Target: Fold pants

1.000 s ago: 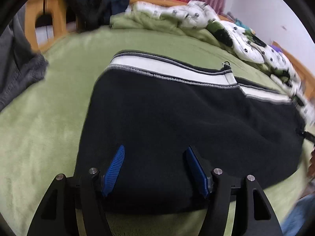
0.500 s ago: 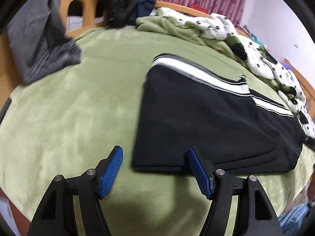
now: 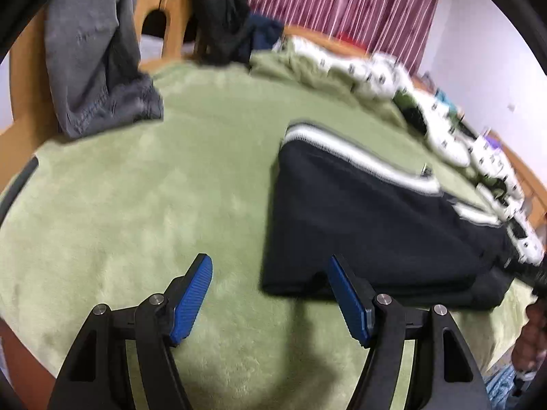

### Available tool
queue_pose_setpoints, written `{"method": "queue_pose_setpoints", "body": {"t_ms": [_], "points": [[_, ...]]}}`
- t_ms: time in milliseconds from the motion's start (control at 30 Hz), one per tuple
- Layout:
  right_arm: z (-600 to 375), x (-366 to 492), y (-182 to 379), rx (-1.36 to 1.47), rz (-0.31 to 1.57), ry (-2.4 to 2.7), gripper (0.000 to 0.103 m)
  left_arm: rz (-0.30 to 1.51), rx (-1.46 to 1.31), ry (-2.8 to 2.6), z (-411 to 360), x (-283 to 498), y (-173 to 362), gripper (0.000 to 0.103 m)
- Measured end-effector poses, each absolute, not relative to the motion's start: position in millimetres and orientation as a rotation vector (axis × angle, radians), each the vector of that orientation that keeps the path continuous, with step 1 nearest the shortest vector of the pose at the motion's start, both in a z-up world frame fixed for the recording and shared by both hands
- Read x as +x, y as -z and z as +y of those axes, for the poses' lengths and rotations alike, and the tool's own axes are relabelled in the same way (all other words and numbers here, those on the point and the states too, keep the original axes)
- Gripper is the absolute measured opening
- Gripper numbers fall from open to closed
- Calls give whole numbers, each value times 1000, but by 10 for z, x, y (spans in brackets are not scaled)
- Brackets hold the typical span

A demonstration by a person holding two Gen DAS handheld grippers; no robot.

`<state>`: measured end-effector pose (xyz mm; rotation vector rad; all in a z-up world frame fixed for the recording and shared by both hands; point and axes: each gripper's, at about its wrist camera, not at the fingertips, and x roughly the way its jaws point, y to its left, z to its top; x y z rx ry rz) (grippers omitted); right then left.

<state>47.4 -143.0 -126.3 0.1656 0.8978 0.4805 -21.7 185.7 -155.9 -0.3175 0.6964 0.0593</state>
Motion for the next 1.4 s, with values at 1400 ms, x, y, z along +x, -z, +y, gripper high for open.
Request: {"method": "queue_pose_setpoints", "body": {"t_ms": [1400], "points": [[-1591, 826, 1675, 34, 935, -352, 38, 894, -307, -20, 1601, 218, 1745, 70]]}}
